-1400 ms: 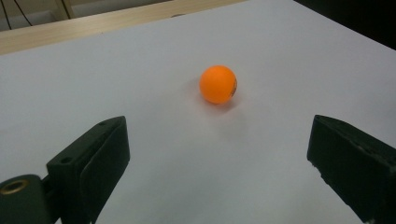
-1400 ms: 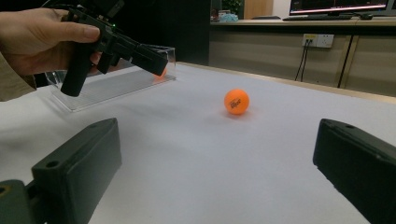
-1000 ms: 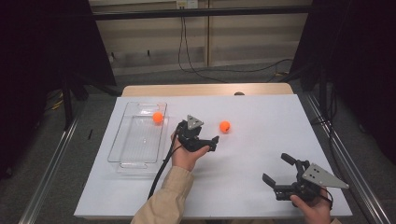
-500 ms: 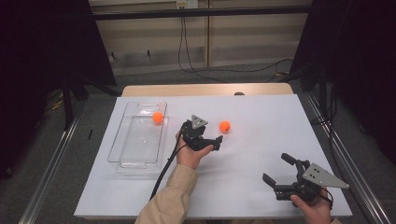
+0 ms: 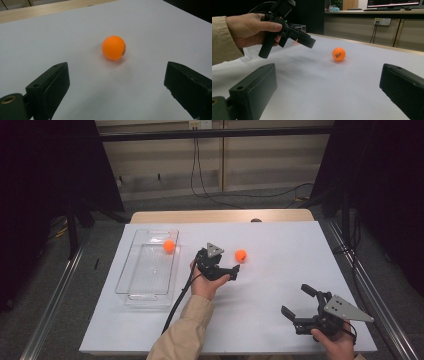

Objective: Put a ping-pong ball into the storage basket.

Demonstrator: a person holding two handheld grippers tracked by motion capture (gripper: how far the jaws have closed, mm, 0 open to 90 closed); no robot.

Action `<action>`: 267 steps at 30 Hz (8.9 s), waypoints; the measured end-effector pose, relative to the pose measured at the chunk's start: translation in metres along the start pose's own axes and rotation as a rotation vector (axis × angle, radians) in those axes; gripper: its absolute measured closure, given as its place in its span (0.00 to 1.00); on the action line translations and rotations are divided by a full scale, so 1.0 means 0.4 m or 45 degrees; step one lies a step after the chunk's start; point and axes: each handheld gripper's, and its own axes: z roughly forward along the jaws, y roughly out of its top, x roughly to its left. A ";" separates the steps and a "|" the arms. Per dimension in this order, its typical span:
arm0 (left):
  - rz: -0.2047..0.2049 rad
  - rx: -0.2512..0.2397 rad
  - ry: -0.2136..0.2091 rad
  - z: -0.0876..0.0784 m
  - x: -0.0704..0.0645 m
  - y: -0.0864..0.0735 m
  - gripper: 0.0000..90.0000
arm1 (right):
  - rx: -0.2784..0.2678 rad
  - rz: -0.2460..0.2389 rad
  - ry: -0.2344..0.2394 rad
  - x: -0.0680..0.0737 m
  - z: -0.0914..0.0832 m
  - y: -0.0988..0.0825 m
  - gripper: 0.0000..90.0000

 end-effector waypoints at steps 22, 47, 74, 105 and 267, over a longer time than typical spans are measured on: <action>0.004 0.013 -0.005 0.034 -0.011 0.010 0.07 | 0.003 -0.009 0.010 -0.002 -0.002 0.001 0.01; 0.014 0.021 -0.008 0.081 -0.020 0.015 0.07 | -0.001 -0.002 0.005 -0.003 -0.002 0.001 0.01; 0.009 0.027 -0.007 0.113 -0.021 0.020 0.07 | -0.002 -0.002 0.004 -0.004 -0.003 0.001 0.01; 0.025 0.037 0.019 0.133 -0.014 0.028 0.07 | -0.005 -0.001 0.003 -0.004 -0.002 0.001 0.01; 0.025 0.097 -0.083 -0.014 -0.001 0.013 0.57 | -0.002 -0.013 0.019 -0.001 0.011 0.000 0.01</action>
